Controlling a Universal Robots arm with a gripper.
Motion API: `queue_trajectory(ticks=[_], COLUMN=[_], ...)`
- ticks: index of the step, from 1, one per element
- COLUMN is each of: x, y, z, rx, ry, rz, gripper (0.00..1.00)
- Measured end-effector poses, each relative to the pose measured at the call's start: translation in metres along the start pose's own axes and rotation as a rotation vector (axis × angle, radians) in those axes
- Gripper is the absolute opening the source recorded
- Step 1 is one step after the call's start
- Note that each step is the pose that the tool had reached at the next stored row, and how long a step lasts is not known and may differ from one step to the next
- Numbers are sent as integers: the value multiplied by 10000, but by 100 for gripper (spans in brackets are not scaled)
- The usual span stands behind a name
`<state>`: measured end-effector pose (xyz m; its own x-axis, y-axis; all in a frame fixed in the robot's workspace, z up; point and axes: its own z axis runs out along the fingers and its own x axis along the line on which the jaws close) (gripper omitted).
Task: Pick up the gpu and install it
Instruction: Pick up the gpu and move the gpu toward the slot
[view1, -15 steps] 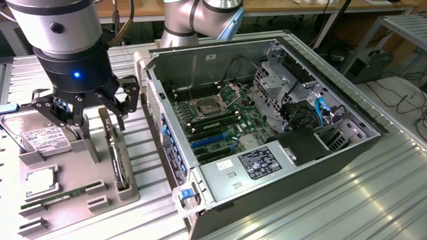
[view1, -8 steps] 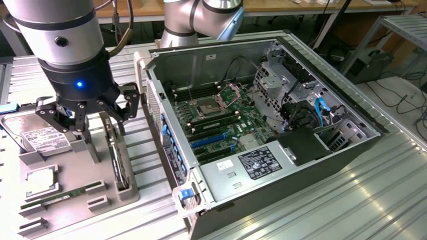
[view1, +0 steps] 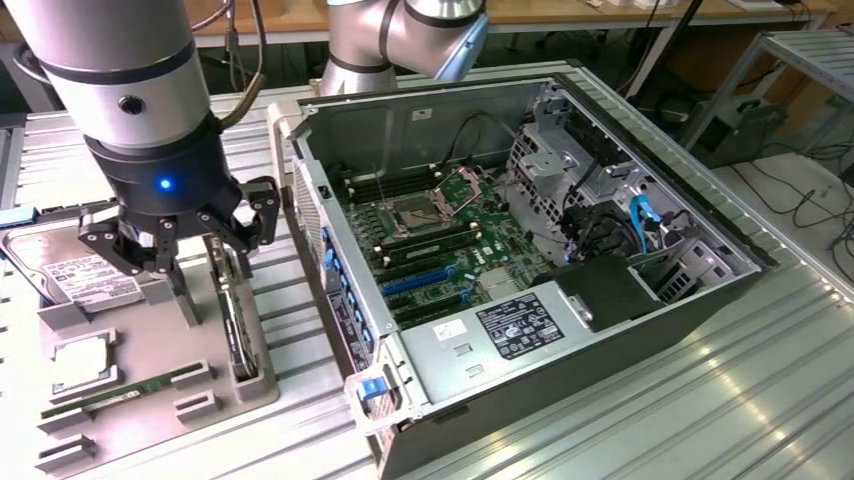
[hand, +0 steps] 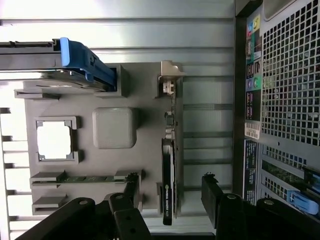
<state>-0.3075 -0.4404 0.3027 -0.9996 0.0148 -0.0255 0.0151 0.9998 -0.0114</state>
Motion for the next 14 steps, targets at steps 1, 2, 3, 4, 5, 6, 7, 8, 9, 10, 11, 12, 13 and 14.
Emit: queue_trajectory(ticks=[1, 2, 3, 4, 5, 6, 7, 8, 9, 10, 11, 12, 13, 14], x=[1, 1, 1, 2, 3, 3, 4, 5, 5, 5, 5, 6, 6, 6], y=[0, 0, 1, 1, 1, 1, 0, -1, -2, -2, -2, -2, -2, -2], z=[19, 38, 55, 75, 92, 108, 124, 141, 159, 177, 196, 214, 232, 246], rx=[0, -1, -2, -2, -1, 0, 0, 0, 0, 1, 0, 0, 0, 1], ry=[0, 0, -1, -1, -1, -1, -1, -1, -1, 0, -1, -1, -1, 0], rz=[-7, -14, -18, -23, -25, -26, -26, -26, -25, -26, -27, -27, -26, -27], gripper=[62, 62, 62, 62, 62, 62, 62, 62, 62, 62, 62, 62, 62, 62])
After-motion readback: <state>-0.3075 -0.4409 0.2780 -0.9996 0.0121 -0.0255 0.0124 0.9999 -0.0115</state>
